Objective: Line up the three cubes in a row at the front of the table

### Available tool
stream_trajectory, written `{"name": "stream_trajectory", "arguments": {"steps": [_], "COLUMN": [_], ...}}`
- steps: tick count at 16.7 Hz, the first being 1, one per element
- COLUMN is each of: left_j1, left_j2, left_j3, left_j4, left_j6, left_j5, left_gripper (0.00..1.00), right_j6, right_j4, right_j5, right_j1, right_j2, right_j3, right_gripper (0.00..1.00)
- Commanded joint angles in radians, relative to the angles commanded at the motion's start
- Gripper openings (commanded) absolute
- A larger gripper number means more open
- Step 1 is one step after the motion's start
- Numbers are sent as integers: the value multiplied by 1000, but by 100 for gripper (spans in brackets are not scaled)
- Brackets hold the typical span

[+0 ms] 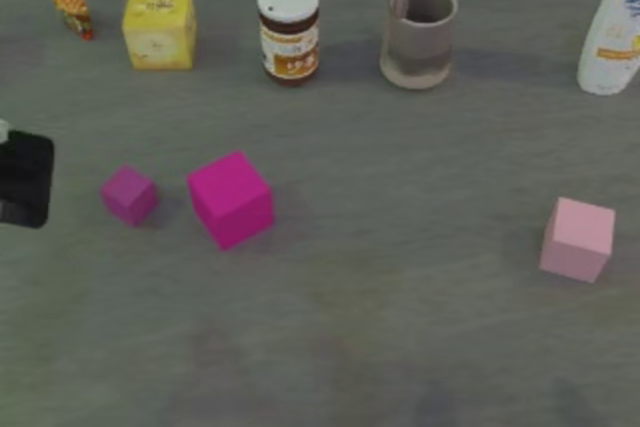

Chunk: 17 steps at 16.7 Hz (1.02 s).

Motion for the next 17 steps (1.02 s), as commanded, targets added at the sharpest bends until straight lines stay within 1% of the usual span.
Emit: {"name": "stream_trajectory", "arguments": {"steps": [5, 10, 14, 17], "left_j1": [-41, -74, -92, -98], "left_j2": [526, 949, 1162, 1232], "left_j3": [389, 728, 913, 974], "left_j4": [-279, -500, -609, -644], "left_j6": [99, 181, 224, 238], "left_j5": [1, 2, 2, 2], "left_gripper": [100, 100, 100, 100], "right_j6": [0, 0, 0, 0], "right_j4": [0, 0, 0, 0], "right_j5": [0, 0, 0, 0], "right_j1": [0, 0, 0, 0], "right_j2": [0, 0, 0, 0], "right_j3": [0, 0, 0, 0], "right_gripper": [100, 100, 100, 100]}}
